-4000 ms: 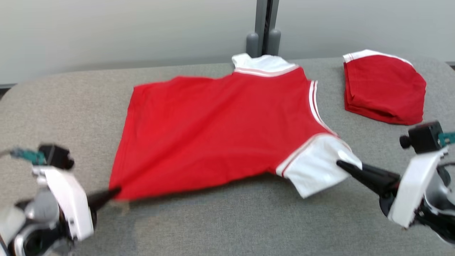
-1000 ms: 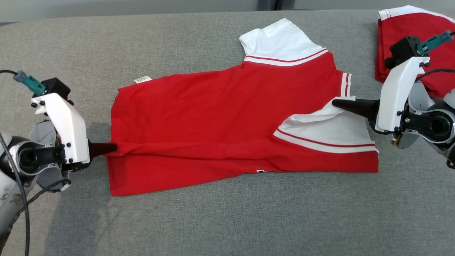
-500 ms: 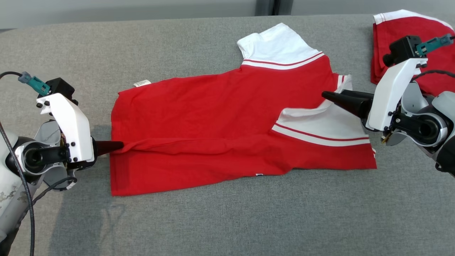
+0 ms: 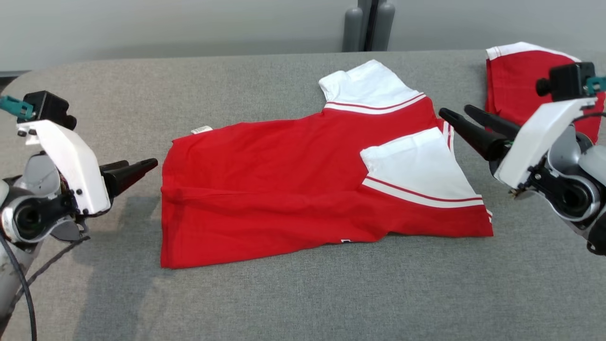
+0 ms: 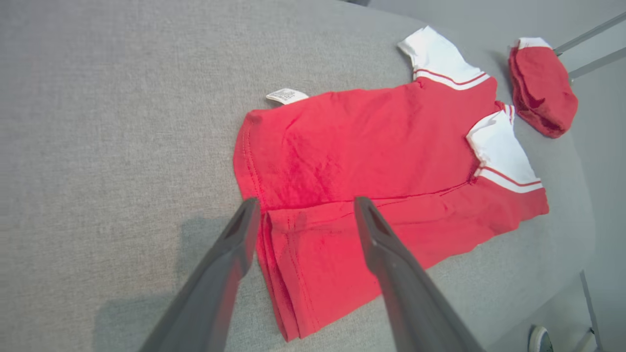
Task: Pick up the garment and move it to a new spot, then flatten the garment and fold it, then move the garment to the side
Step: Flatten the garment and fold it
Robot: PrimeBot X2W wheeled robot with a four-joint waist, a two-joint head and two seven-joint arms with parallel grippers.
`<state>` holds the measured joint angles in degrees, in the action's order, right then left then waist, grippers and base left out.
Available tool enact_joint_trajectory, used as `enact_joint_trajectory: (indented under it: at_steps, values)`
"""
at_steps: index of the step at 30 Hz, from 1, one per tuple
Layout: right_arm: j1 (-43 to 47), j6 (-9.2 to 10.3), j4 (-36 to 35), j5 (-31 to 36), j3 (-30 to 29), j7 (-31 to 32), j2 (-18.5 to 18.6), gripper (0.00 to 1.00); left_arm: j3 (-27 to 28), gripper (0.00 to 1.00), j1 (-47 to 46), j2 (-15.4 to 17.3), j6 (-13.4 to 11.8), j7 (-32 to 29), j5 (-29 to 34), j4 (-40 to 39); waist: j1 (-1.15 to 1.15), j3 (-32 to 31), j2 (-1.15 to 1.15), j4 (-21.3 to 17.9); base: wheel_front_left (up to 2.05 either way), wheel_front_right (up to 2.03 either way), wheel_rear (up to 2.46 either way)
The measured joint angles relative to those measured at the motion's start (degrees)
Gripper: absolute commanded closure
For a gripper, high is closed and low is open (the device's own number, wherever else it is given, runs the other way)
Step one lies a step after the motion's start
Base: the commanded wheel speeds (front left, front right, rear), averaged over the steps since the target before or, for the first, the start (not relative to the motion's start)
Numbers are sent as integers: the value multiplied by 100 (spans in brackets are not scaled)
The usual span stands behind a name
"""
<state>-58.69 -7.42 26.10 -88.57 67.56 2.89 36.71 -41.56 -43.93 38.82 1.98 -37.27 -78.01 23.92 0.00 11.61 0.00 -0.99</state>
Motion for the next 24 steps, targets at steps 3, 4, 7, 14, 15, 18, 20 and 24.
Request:
enact_joint_trajectory:
  at_steps: [3,4,7,14,15,18,20,24]
  values:
    - [116,0,-58,121,5,-233,92,0,49,0,185,15,23,334,62,-112,0,-86,0,1,0,0,0]
    - [178,0,-86,164,-3,-376,131,0,52,0,296,33,23,503,132,-181,0,-129,0,0,0,0,0]
    - [371,0,-107,267,-54,-825,242,0,80,0,634,171,-43,1020,375,-457,0,-242,0,-1,0,0,0]
    - [912,0,-60,509,-48,-1466,530,0,14,0,1603,191,-623,2297,1014,-1274,0,-366,0,38,0,0,0]
    - [988,0,-27,548,-56,-1519,547,0,2,0,1731,188,-756,2487,1138,-1346,0,-373,0,42,0,0,0]
    - [1243,0,88,590,-104,-1636,571,0,-41,0,2076,162,-1116,3074,1522,-1557,0,-399,0,49,0,0,0]
    - [1439,0,146,586,-155,-1664,537,0,-30,0,2315,8,-1278,3349,1513,-1650,0,-406,0,52,0,0,0]
    - [1744,0,458,643,-236,-1724,446,0,-51,0,2653,-145,-1656,3796,1717,-1720,0,-412,0,58,0,0,0]
